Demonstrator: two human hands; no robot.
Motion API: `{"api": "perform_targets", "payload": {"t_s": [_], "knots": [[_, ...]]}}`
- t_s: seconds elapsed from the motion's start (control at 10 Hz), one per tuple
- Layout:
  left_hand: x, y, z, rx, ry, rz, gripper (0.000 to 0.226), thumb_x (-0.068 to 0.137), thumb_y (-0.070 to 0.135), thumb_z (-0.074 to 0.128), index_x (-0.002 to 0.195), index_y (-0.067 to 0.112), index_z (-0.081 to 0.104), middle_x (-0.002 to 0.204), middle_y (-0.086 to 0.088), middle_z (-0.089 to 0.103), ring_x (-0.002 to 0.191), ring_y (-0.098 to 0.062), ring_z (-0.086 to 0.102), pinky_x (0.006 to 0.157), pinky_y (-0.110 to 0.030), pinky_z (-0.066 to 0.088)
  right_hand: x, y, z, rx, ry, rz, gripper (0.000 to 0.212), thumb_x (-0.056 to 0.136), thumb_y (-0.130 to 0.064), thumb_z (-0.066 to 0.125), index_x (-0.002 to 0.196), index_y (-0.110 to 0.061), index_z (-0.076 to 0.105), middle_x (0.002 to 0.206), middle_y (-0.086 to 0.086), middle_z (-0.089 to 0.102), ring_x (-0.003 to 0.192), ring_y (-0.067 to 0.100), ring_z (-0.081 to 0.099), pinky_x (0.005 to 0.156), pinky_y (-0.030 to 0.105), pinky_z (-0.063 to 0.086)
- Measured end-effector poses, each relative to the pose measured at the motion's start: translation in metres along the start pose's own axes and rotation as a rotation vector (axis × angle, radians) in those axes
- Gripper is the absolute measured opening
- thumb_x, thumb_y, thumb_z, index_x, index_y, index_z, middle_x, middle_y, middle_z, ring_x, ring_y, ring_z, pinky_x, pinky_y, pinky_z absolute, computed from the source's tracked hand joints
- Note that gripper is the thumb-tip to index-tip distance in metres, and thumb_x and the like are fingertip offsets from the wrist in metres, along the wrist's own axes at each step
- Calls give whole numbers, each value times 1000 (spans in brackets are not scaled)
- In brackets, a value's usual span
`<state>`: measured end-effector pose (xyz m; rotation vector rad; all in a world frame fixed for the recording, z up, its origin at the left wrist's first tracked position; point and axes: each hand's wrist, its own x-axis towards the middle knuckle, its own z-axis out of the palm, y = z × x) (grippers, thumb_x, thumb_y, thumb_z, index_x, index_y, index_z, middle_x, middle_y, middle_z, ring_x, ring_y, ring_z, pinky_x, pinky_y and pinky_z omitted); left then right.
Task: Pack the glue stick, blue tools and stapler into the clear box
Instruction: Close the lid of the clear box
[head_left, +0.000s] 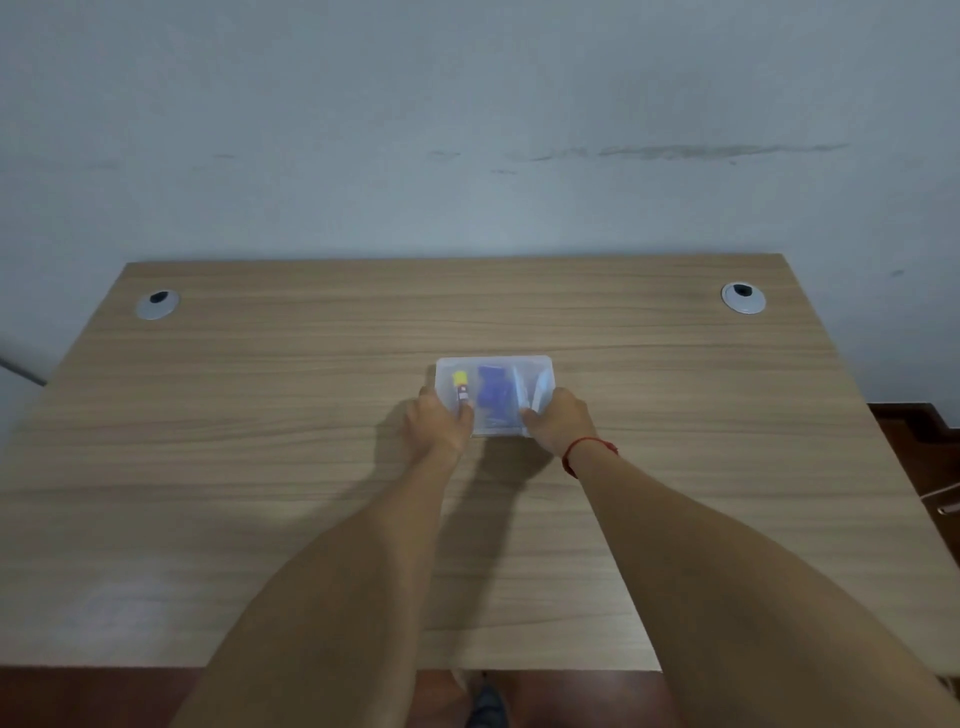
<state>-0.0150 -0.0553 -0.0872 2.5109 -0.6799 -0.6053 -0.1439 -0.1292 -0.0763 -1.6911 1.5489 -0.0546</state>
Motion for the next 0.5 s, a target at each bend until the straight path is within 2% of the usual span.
{"api": "perform_targets", "payload": {"t_s": [0.2, 0.4, 0.5], "knots": [[4, -4, 0, 30, -32, -30, 48, 83, 34, 68, 119, 5, 56, 122, -17, 64, 116, -35, 59, 93, -41, 48, 3, 2, 12, -11, 8, 53, 51, 86, -35, 61, 129, -8, 53, 126, 14, 62, 115, 33, 60, 97, 43, 50], [-9, -6, -12, 58, -37, -30, 53, 84, 43, 63, 120, 5, 56, 124, -17, 63, 119, -36, 57, 94, -42, 47, -10, 7, 5, 24, 18, 79, 59, 88, -41, 55, 131, -2, 50, 131, 17, 58, 121, 36, 56, 101, 44, 47], [-25, -19, -9, 14, -83, -44, 53, 79, 44, 65, 118, 10, 60, 123, -12, 65, 117, -34, 60, 94, -42, 50, -23, 14, 10, 9, -3, 77, 63, 81, -46, 57, 130, -6, 52, 128, 14, 61, 118, 35, 59, 100, 46, 48]]}}
